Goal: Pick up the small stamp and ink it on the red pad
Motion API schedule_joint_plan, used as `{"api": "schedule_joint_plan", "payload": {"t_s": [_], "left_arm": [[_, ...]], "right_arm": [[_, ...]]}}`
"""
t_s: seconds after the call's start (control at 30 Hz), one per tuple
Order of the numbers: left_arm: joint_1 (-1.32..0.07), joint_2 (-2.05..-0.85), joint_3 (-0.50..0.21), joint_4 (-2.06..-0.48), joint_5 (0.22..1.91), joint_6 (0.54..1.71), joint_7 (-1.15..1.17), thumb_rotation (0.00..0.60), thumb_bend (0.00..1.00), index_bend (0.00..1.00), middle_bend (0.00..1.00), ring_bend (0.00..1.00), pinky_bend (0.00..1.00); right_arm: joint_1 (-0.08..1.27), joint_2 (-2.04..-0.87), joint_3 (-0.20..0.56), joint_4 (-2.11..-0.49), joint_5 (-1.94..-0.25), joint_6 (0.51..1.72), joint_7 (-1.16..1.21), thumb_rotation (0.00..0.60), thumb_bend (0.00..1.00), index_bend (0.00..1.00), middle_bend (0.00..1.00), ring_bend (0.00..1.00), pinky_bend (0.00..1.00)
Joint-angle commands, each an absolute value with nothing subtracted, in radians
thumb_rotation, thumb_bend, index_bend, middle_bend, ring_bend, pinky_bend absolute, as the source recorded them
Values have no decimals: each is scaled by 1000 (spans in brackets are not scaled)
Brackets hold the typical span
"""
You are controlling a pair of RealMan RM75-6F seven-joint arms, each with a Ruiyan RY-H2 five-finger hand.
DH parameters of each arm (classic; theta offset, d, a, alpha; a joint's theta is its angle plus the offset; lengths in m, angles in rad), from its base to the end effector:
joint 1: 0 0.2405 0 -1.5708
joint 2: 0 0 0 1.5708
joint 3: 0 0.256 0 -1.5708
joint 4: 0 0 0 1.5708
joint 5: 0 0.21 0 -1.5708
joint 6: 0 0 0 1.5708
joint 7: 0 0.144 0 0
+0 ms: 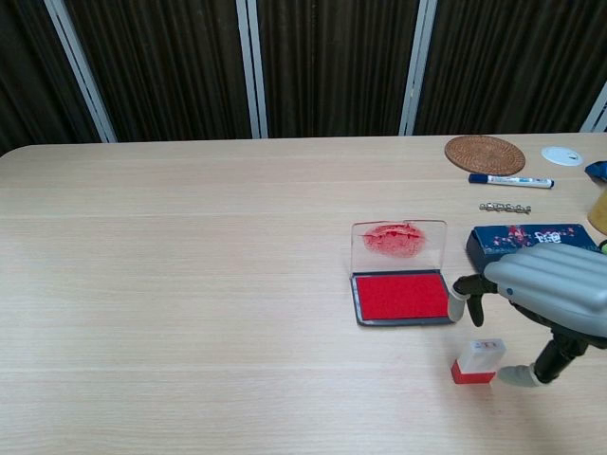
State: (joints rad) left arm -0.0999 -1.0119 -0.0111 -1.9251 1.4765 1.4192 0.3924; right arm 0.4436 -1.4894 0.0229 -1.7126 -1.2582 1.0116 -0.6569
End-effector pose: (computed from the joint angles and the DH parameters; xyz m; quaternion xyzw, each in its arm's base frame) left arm -0.2607 0.1710 0.1534 -0.6582 -0.3559 -0.3054 0.5889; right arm -0.1958 -0.2289 -0.0241 0.8020 -0.3467 0.2673 0.4064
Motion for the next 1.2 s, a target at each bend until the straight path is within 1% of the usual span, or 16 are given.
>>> {"api": "schedule_joint_plan", "payload": {"t_s": [0.03, 0.27, 0.5, 0.6, 0.97, 1.2], "left_arm": [[-99, -1009, -8, -1925, 1481, 1422, 387, 600, 0, 0, 0, 0, 0], [-100, -1002, -6, -1928, 1481, 1422, 379, 600, 0, 0, 0, 0, 0], [-101, -999, -3, -1931, 1481, 1419, 379, 600, 0, 0, 0, 0, 0], [-101, -998, -2, -1932, 1481, 1420, 377, 600, 0, 0, 0, 0, 0], [-103, -993, -1, -1935, 1476, 1417, 377, 600, 0, 0, 0, 0, 0], [-104, -992, 2, -1937, 1476, 1416, 379, 600, 0, 0, 0, 0, 0]], "right_arm": [[448, -1508, 17, -1696, -1261, 1023, -668, 600, 167, 340, 415, 849, 1000], [456, -1530, 11, -1668, -1248, 1031, -684, 600, 208, 370, 445, 849, 1000], [461, -1538, 8, -1652, -1233, 1035, -687, 600, 225, 403, 481, 849, 1000], [464, -1540, 5, -1652, -1234, 1036, -690, 600, 233, 429, 502, 849, 1000], [473, -1544, -3, -1650, -1232, 1040, -692, 600, 317, 520, 576, 849, 1000], [475, -1529, 5, -1661, -1261, 1061, -651, 600, 327, 549, 604, 849, 1000]]}}
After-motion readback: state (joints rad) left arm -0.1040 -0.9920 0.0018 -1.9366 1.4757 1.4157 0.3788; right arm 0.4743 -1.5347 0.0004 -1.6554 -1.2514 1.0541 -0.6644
